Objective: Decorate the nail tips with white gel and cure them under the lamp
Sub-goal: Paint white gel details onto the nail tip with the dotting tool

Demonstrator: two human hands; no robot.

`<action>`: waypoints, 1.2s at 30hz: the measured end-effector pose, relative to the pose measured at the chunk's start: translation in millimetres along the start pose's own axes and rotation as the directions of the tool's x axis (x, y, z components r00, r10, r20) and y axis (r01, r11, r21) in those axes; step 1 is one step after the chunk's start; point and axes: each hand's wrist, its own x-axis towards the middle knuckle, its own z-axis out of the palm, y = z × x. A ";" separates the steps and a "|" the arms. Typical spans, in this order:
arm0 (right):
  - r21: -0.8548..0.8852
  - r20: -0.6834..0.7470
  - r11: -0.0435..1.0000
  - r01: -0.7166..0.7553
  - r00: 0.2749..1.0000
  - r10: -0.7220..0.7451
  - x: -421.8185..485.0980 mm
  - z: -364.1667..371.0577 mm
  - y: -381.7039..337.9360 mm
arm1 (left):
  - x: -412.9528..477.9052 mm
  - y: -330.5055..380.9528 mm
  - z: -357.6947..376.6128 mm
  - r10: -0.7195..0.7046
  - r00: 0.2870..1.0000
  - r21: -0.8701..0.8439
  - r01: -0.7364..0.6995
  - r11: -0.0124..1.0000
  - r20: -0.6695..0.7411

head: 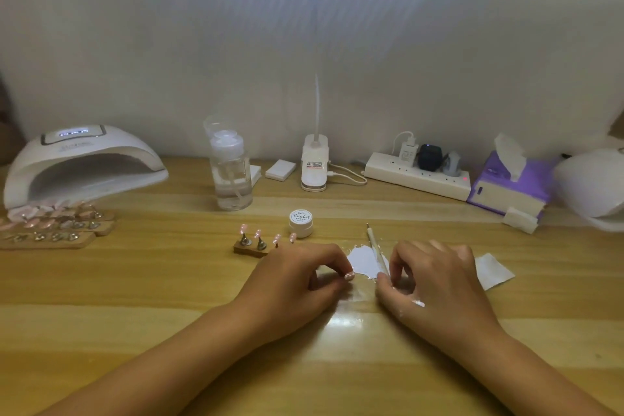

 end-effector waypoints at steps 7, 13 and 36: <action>0.130 -0.069 0.983 -0.131 0.988 0.141 -1.3 -6.9 0.6 | -3.8 4.9 -1.3 0.012 1.000 0.087 -0.012 0.996 -0.002; 0.256 -0.090 0.938 -0.232 0.961 0.263 0.9 -9.6 6.5 | -4.1 8.2 -2.1 0.029 0.999 0.127 -0.027 0.992 -0.018; 0.379 0.143 0.860 -0.342 0.940 0.311 12.8 -45.4 42.7 | -3.9 2.1 0.2 0.041 0.999 0.202 -0.037 0.979 -0.015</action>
